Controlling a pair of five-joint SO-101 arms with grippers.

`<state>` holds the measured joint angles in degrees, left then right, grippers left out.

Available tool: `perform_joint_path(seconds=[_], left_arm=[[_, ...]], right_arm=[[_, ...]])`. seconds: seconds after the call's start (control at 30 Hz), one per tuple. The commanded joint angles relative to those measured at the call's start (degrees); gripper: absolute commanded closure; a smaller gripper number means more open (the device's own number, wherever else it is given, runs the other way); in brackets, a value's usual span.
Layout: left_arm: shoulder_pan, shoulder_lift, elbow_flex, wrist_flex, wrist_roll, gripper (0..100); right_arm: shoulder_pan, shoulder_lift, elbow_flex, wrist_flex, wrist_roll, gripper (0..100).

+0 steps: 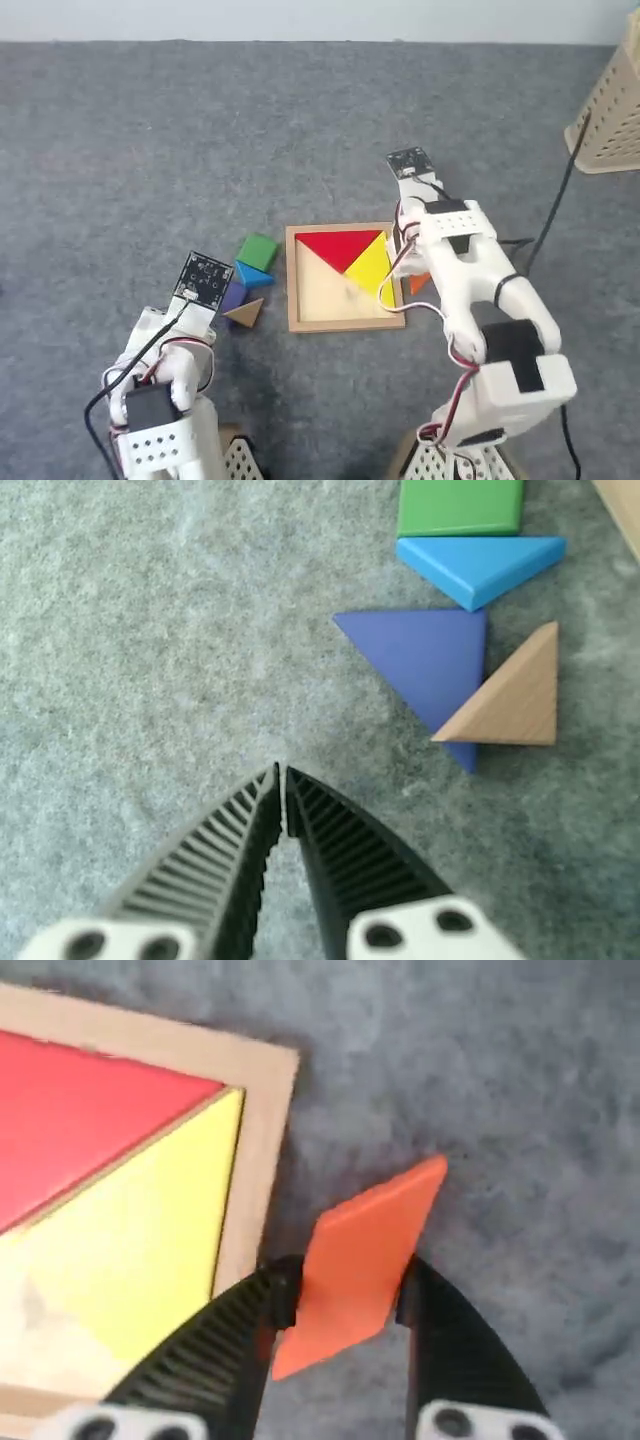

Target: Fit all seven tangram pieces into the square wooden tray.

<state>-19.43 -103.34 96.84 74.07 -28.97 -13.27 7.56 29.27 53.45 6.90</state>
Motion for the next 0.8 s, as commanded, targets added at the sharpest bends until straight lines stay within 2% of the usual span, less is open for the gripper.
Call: perform_joint_path(seconds=[0.0, 0.1, 0.23, 0.43, 0.6, 0.77], left_arm=[[-0.4, -0.7, -0.2, 0.2, -0.6, 99], [-0.4, -0.7, -0.2, 0.2, -0.6, 99], [-0.4, -0.7, -0.2, 0.2, -0.6, 99], [-0.4, -0.7, -0.2, 0.2, -0.6, 99], [-0.3, -0.7, -0.2, 0.2, -0.6, 99], [-0.3, -0.7, -0.2, 0.2, -0.6, 99]], right_arm=[[0.7, 1.5, -5.0, 2.1, 0.9, 82.5], [0.7, 3.8, -6.5, 2.6, 0.9, 84.3], [0.7, 2.2, -7.9, 4.3, 1.1, 99.4], [-0.8, -9.2, -7.9, 8.3, 1.2, 99.1], [-10.6, -16.2, -8.1, 10.6, 0.8, 99.1], [-22.7, -12.4, -9.1, 7.8, -3.2, 99.0]])
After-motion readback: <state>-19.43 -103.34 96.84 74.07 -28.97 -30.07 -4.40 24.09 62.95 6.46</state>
